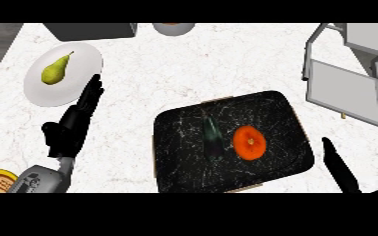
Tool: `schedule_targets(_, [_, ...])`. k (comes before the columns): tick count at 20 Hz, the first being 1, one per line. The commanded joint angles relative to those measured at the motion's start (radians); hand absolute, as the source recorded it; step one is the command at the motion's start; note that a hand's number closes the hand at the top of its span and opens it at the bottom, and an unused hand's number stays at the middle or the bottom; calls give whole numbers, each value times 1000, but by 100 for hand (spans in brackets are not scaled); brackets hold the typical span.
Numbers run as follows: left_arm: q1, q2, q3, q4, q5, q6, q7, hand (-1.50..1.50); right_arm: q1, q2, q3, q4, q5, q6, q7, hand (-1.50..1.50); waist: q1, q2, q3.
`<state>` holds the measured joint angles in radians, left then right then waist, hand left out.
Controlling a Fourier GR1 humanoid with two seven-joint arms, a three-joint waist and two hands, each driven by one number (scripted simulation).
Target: Pick the squash from the tray and place it in the tiered shelf
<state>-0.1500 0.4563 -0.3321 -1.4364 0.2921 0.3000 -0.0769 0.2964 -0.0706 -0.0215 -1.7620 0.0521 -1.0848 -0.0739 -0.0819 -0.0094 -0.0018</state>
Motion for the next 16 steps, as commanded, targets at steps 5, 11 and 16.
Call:
schedule_targets(5, [-43,-94,-71,56,-70,13,-27,0,324,-15,304,-226,270,-5,176,-150,70,18,-5])
schedule_targets(11, [-86,-76,-71,2,-83,9,57,0,453,-18,364,-357,522,98,449,-150,95,24,-6])
schedule_targets(16, [-94,-55,-61,1,-74,-24,48,0,495,-109,352,-414,606,328,666,-150,131,37,-9])
